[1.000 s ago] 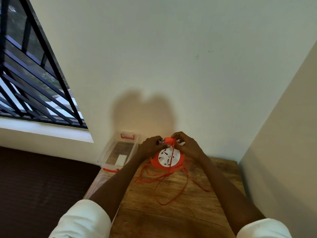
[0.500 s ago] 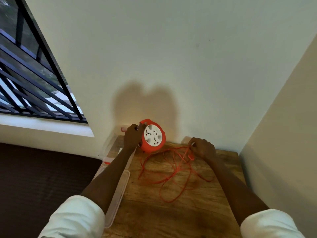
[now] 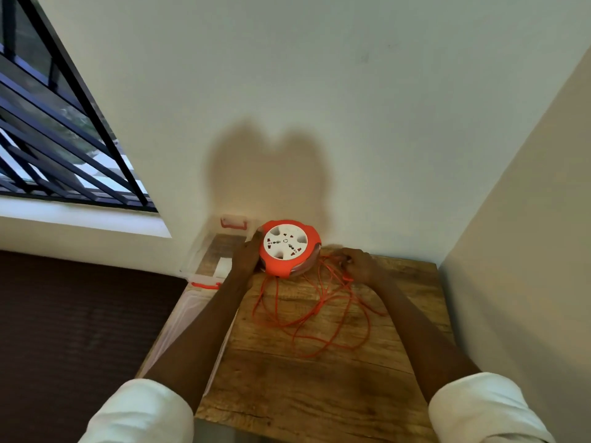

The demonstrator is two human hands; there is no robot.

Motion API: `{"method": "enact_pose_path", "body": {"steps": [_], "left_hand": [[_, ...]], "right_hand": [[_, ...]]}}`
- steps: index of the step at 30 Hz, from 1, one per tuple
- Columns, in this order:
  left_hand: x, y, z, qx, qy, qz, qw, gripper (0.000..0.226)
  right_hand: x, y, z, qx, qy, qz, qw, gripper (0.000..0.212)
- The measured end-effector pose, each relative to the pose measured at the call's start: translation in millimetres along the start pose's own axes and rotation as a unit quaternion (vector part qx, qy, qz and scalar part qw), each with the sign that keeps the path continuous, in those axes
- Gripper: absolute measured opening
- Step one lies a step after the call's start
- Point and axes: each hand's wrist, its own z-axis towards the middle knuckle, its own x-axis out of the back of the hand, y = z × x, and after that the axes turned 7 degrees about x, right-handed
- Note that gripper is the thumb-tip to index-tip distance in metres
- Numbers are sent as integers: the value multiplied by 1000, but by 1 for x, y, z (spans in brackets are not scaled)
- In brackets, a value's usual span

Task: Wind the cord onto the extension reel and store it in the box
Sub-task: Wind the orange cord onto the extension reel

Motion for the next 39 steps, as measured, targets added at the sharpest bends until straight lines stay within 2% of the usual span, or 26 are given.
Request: {"method": "enact_pose_path", "body": {"steps": [3,10,13,15,18,20,22,26,29,32,39], "left_hand": [[-3,-7,-6,16,-14,8,1000,54],[-12,-17,-24,2,-54,77,996,41],[-7,-24,-29,3,-53,71,996,41],[-2,-27,-31,10,-48,61,997,46],[7,-32,-34,16,-39,43,998,41],[12,-34,-40,20,-45,11,999,34],[17,-36,-45,29,-48,-5,998,36],[24,-45,-52,41,-62,-2,997,45],[28,-50,-58,62,-75,-19,995,51],[33,-54,-62,71,-80,-20,994,55],[42,-54,-67,63,-94,-44,993,55]], "right_hand": [[-4,5,-10,-10,29,4,1000,29],[-12,17,-35,-18,105,23,994,26],[-15,18,-50,-41,108,34,993,27],[-19,17,-64,-52,102,54,992,20],[-26,13,-84,-76,143,83,983,5],[-33,13,-95,-166,122,106,973,8],[-44,15,-105,-214,92,123,965,18],[-71,5,-129,-242,146,258,924,23],[-91,-4,-140,-250,188,356,881,16],[-108,-13,-145,-258,214,386,859,15],[-142,-28,-155,-254,226,422,840,15]]}}
